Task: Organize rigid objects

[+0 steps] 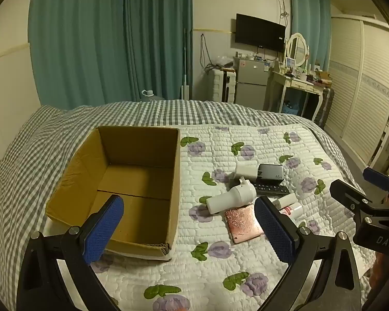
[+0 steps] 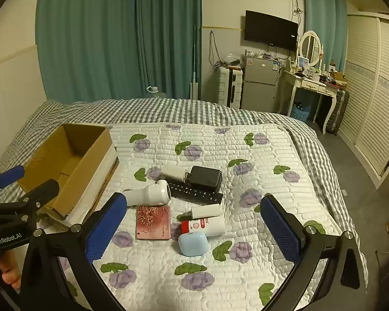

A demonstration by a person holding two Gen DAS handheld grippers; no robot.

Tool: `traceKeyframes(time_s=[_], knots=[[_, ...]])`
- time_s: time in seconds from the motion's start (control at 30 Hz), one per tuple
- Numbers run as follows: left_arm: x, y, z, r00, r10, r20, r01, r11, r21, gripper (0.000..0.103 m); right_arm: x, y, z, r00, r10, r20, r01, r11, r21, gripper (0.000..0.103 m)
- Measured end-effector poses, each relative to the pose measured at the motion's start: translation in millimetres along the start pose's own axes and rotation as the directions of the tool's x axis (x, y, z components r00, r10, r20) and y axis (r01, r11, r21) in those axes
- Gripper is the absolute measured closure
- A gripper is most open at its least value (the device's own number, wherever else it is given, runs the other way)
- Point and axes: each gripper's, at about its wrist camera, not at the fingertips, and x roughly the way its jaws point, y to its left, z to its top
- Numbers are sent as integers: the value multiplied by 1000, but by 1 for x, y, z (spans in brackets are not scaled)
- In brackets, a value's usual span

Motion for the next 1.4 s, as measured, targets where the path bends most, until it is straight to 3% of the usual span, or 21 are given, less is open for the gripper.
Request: traceKeyframes(time_s=[1.4], knots=[[6, 2, -5, 1000, 2, -13, -2, 1000, -7, 1, 5, 2, -4, 1000, -2, -16, 2, 1000, -7, 0]])
